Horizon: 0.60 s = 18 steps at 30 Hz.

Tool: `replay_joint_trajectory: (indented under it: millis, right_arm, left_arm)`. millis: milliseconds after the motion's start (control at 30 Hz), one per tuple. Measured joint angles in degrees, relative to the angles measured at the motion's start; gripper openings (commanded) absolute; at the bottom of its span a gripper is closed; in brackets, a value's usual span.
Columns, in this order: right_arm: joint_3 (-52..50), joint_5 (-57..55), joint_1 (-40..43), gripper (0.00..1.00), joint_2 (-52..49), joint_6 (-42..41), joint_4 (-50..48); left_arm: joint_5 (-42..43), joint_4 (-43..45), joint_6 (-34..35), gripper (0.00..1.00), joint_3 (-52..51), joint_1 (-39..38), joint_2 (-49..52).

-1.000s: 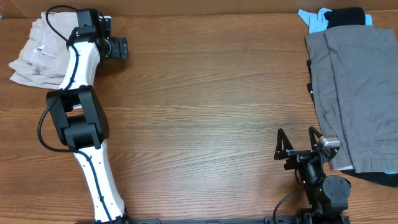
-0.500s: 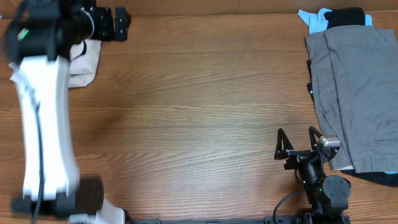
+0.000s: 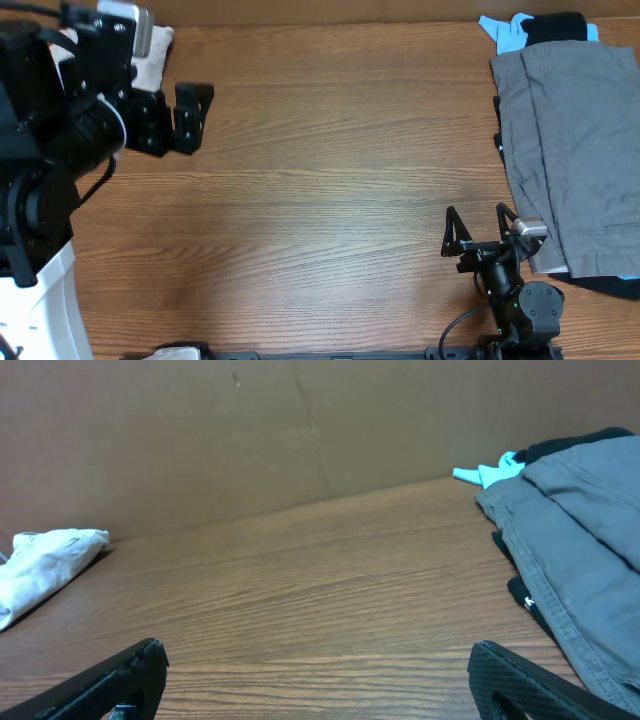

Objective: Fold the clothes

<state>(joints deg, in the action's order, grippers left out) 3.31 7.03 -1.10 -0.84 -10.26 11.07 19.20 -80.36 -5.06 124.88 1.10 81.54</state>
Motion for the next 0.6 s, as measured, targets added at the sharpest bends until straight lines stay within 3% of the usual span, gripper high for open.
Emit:
replay_joint_trajectory:
  millis: [67, 200, 600]
  right_arm:
    - [0.0, 0.0, 0.0, 1.0, 0.0, 0.0, 0.0]
    - [0.0, 0.0, 0.0, 1.0, 0.0, 0.0, 0.0]
    - [-0.1, 0.0, 0.0, 1.0, 0.0, 0.0, -0.1]
  left_arm:
    - [-1.4, 0.4, 0.0, 1.0, -2.3, 0.0, -0.4]
    - [-4.5, 9.5, -0.5, 1.0, -14.5, 0.0, -4.2]
    - [-6.2, 69.4, -1.3, 1.0, -77.8, 1.7, -35.9]
